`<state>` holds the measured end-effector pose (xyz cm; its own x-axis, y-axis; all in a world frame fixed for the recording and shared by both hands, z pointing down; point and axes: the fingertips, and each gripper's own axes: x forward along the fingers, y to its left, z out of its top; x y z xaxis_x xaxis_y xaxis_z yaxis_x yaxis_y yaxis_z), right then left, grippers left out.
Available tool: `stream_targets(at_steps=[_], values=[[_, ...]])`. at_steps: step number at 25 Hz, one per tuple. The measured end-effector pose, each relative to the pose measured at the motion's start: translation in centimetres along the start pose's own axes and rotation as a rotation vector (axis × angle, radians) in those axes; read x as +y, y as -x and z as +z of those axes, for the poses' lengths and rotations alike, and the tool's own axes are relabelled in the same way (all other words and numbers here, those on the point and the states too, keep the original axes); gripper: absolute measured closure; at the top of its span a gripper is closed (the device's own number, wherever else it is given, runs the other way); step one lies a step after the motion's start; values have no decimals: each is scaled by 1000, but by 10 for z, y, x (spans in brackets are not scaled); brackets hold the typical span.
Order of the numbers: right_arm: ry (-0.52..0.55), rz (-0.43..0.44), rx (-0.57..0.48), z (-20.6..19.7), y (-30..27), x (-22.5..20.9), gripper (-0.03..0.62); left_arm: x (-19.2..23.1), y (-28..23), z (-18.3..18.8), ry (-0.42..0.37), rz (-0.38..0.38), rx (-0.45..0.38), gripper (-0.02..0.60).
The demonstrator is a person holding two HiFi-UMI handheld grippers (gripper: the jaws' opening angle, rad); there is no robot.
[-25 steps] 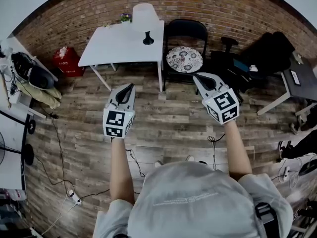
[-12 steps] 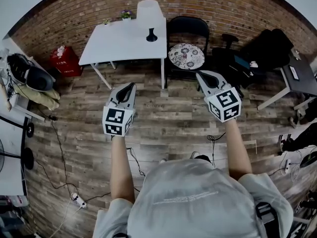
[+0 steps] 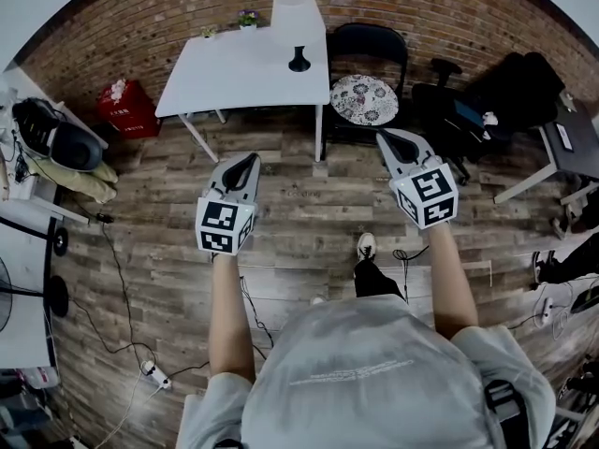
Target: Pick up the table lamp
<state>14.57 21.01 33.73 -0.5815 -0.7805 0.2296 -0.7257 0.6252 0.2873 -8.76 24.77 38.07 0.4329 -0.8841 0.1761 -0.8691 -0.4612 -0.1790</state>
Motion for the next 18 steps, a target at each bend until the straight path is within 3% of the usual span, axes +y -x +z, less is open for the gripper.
stream_targets(at_steps=[7, 18], values=[[-26, 19, -27, -4, -52, -24, 592, 23, -31, -12, 32, 17, 23, 565], [-26, 113, -35, -6, -171, -112, 579, 88, -144, -2, 50, 112, 70, 565]])
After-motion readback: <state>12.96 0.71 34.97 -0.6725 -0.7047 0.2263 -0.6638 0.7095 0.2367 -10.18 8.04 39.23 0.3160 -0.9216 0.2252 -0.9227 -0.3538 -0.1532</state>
